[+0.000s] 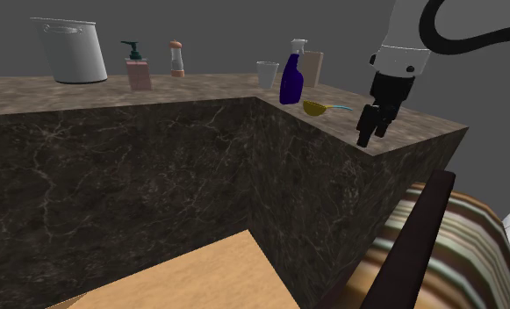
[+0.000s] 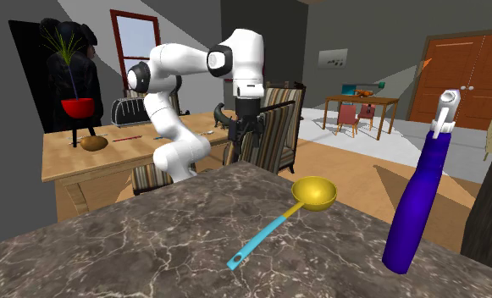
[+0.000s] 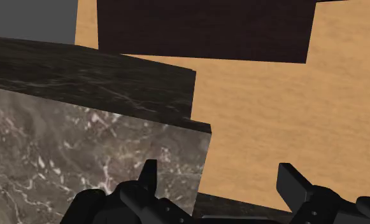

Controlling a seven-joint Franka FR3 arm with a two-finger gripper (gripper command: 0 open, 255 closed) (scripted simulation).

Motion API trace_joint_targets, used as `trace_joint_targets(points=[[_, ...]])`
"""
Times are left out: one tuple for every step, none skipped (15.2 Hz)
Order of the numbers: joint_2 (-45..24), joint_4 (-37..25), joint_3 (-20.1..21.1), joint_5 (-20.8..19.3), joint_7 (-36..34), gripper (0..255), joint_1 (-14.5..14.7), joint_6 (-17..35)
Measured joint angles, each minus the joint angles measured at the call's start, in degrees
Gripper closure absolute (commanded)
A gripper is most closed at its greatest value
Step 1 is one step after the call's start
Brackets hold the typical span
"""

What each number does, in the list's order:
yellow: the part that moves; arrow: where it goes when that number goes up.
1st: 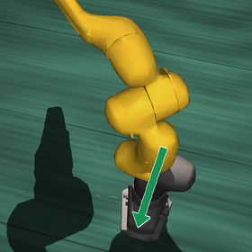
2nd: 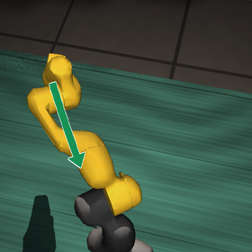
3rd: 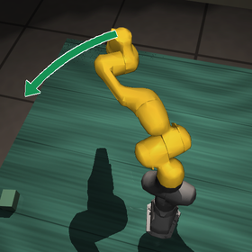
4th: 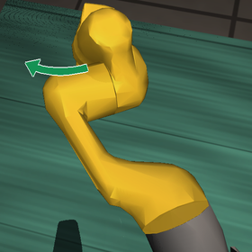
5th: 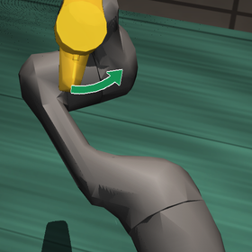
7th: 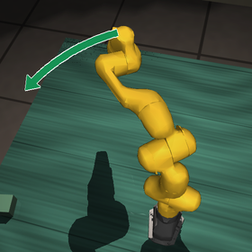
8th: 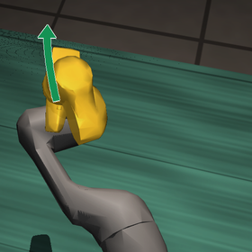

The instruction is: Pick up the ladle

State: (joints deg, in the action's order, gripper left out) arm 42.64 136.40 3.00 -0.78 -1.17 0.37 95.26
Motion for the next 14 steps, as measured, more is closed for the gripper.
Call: trace_joint_targets(points=[[0.00,0.00,0.00,0.00,0.00,0,0.00,0.00],[0.06,0.08,-0.78,-0.53,1.60,0,0.17,0.23],[-0.31,0.01,-2.27,-1.50,4.52,0,0.34,0.88],[-0.73,-0.28,-3.69,-2.42,7.80,0,0.71,1.39],[-1.67,-0.49,-5.18,-3.34,11.24,0,1.13,2.53],[-2.29,-0.88,-6.90,-4.35,14.98,0,1.49,3.27],[-3.06,-1.48,-8.57,-5.25,18.78,0,1.93,3.98],[-4.06,-2.34,-10.32,-6.09,22.68,0,2.39,4.66],[-5.15,-2.92,-12.02,-6.83,26.53,0,2.90,5.69],[-6.73,-4.14,-13.83,-7.47,30.48,0,3.46,6.63],[-7.91,-5.25,-15.36,-7.91,34.29,0,4.10,7.21],[-9.60,-6.92,-16.80,-8.10,37.96,0,4.89,7.78],[-11.31,-7.93,-18.38,-8.26,41.71,0,5.63,8.95],[-13.10,-9.86,-19.77,-8.18,45.44,0,6.47,9.27]])
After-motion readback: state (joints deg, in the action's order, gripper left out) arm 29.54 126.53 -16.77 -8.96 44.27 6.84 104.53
